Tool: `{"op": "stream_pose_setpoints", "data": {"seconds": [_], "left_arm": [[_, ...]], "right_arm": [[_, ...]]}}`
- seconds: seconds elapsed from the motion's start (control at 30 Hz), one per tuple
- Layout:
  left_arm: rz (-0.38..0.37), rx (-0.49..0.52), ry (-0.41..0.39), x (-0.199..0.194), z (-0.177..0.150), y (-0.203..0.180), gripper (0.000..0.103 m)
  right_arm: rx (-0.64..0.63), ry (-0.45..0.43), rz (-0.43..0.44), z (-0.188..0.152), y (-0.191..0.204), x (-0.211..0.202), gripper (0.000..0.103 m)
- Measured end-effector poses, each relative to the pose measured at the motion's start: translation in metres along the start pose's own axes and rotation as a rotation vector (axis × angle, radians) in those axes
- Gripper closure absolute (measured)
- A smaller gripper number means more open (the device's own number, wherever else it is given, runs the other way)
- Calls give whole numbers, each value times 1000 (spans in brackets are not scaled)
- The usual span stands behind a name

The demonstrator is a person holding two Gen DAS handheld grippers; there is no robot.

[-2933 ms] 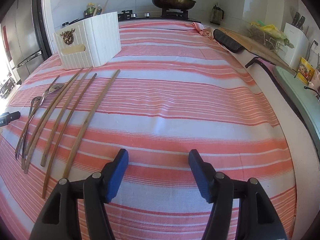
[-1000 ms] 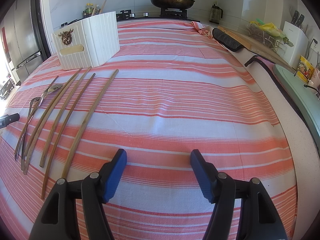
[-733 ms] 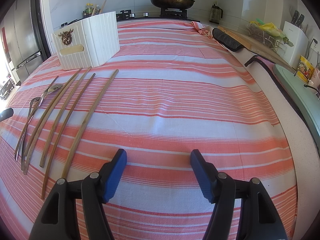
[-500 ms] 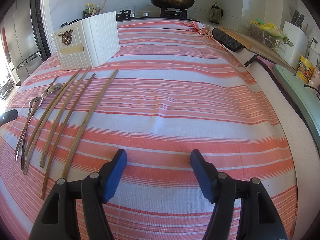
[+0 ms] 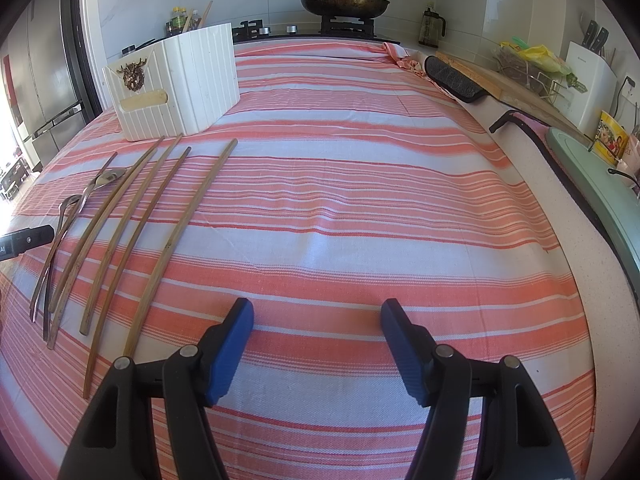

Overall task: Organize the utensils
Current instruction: 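Grasp a silver spoon by its handle with the left tool while the right tool grasps a chopstick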

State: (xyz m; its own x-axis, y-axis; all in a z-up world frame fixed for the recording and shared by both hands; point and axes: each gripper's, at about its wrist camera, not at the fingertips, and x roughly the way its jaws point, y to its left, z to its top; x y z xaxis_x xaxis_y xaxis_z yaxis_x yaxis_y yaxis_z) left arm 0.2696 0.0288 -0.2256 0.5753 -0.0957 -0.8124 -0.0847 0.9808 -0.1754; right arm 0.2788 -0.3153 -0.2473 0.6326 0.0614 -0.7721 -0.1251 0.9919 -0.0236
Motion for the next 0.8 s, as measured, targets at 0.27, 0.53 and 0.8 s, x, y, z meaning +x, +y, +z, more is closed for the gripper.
{"op": "stream_pose_setpoints", "data": {"seconds": [0.27,0.53,0.8], "left_arm": [[73,-51,-14,18,11,-23,1],[82,41,30,8,1,-8,1],[114,98,48,2,-5,12,1]], "right_arm": [[0,0,0,0,0,0,35],[0,0,0,0,0,0,35],[0,0,-1,0,1,0,35]]}}
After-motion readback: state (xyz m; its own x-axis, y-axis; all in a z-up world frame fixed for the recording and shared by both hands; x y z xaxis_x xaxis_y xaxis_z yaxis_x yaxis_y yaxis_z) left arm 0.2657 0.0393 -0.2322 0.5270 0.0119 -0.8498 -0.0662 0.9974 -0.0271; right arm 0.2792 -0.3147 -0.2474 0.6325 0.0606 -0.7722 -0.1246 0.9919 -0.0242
